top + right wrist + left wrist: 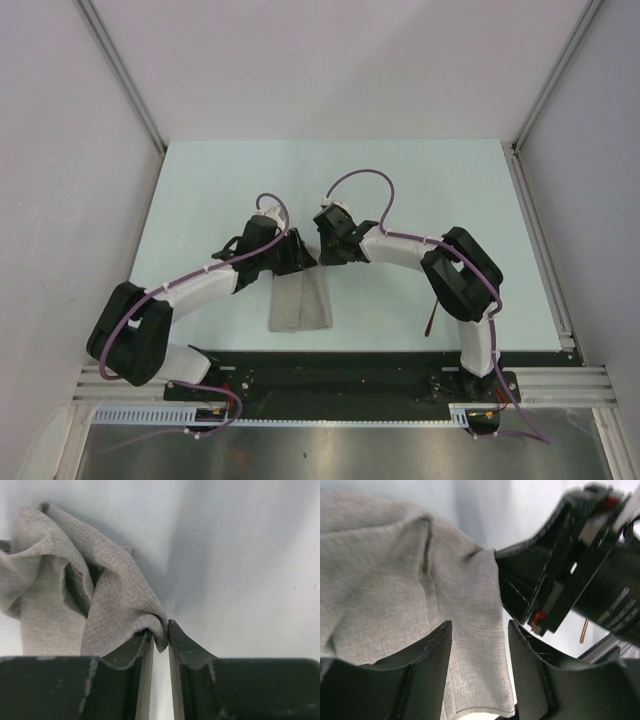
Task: Fold the napkin into a case and place the utensils inside
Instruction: Fold the 2/3-rectangle-folded napkin at the center of the board.
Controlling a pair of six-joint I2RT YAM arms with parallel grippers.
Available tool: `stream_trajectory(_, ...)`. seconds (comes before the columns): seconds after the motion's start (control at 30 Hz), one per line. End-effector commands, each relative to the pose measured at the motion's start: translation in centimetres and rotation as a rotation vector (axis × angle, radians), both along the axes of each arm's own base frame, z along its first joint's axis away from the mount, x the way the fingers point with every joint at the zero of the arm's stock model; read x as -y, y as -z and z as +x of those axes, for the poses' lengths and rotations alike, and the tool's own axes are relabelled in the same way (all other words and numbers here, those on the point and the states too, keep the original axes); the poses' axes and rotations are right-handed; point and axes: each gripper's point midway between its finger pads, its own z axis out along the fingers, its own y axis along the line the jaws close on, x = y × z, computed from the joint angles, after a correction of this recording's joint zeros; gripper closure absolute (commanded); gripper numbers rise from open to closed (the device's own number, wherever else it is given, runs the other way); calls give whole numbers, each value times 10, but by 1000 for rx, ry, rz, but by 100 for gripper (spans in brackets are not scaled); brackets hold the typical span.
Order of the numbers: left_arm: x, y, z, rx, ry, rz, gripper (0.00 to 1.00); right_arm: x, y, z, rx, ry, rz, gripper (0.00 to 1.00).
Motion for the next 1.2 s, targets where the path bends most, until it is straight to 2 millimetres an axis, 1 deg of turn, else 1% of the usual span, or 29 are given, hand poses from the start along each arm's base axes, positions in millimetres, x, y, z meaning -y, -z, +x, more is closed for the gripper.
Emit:
stream_trajectory(0.0, 7, -15, -2, 85, 37, -5, 46, -11, -44, 1, 17, -3, 151, 77)
stream_trajectory(0.07, 6, -12, -3, 76, 40, 3, 46, -11, -45, -1, 21, -11, 172, 72)
stream_trajectory(0.1, 6, -11, -4, 76, 39, 4, 46, -10, -50, 1, 29, -12, 194, 70)
stream_trajectory(0.13, 5, -10, -4, 75, 36, 8, 46, -11, -52, 3, 40, -12, 217, 70)
stream_trajectory(0.17, 5, -11, -3, 77, 37, 8, 46, -12, -49, 0, 14, -26, 235, 70)
stream_trajectory(0.23, 6, -11, -3, 79, 40, 8, 46, -8, -46, 5, 10, -19, 241, 70)
stream_trajectory(0.3, 4, -8, -5, 60, 46, 43, 46, -9, -47, 8, 8, -28, 260, 70)
stream_trajectory(0.33, 4, -7, -4, 58, 49, 56, 46, -9, -43, 9, 0, -27, 262, 69)
stream_trajectory(0.4, 7, -3, -5, 44, 65, 91, 46, -12, -45, 13, -5, -32, 294, 68)
stream_trajectory(0.47, 10, 0, -9, 32, 76, 112, 46, -7, -43, 20, -9, -10, 306, 67)
stream_trajectory(0.5, 11, -1, -10, 34, 77, 112, 46, -6, -43, 23, -2, -10, 308, 65)
stream_trajectory(0.53, 14, -2, -13, 36, 86, 105, 46, -2, -44, 30, 7, -3, 314, 62)
stream_trajectory(0.57, 14, 1, -16, 29, 81, 98, 46, 0, -39, 32, -5, -4, 315, 62)
stream_trajectory(0.6, 16, -4, -18, 41, 87, 82, 46, 1, -37, 36, -5, -6, 330, 61)
stream_trajectory(0.67, 19, -5, -24, 40, 97, 76, 46, 9, -33, 43, -37, -15, 363, 60)
stream_trajectory(0.7, 19, -5, -26, 38, 102, 78, 47, 14, -27, 45, -59, -11, 369, 60)
stream_trajectory(0.73, 21, -8, -30, 45, 111, 77, 47, 17, -24, 43, -68, -16, 385, 60)
stream_trajectory(0.77, 20, -7, -33, 35, 111, 83, 47, 24, -21, 41, -106, -15, 416, 59)
stream_trajectory(0.8, 21, -8, -36, 38, 116, 87, 47, 22, -31, 48, -68, -19, 467, 58)
stream_trajectory(0.83, 21, -9, -38, 41, 110, 97, 46, 26, -21, 39, -102, -13, 486, 57)
stream_trajectory(0.87, 20, -4, -44, 29, 91, 140, 46, 28, -23, 35, -125, -19, 523, 57)
stream_trajectory(0.9, 22, -6, -45, 33, 81, 162, 46, 30, -27, 40, -120, 7, 568, 56)
stream_trajectory(0.93, 20, -4, -45, 37, 53, 202, 46, 34, -27, 38, -126, 14, 592, 54)
stream_trajectory(0.97, 21, 0, -51, 33, 27, 275, 46, 37, -21, 28, -164, 12, 616, 54)
stream_trajectory(1.03, 29, 3, -58, 44, 43, 329, 46, 45, -22, 31, -173, 48, 656, 53)
stream_trajectory(1.07, 38, 8, -68, 34, 58, 387, 46, 49, -16, 25, -198, 59, 663, 52)
stream_trajectory(1.1, 34, 9, -66, 57, 29, 449, 46, 53, -16, 26, -194, 70, 672, 52)
stream_trajectory(1.13, 42, 12, -74, 68, 51, 490, 46, 59, -18, 27, -191, 91, 684, 51)
stream_trajectory(1.17, 45, 7, -76, 58, 35, 522, 46, 62, -18, 27, -189, 94, 688, 51)
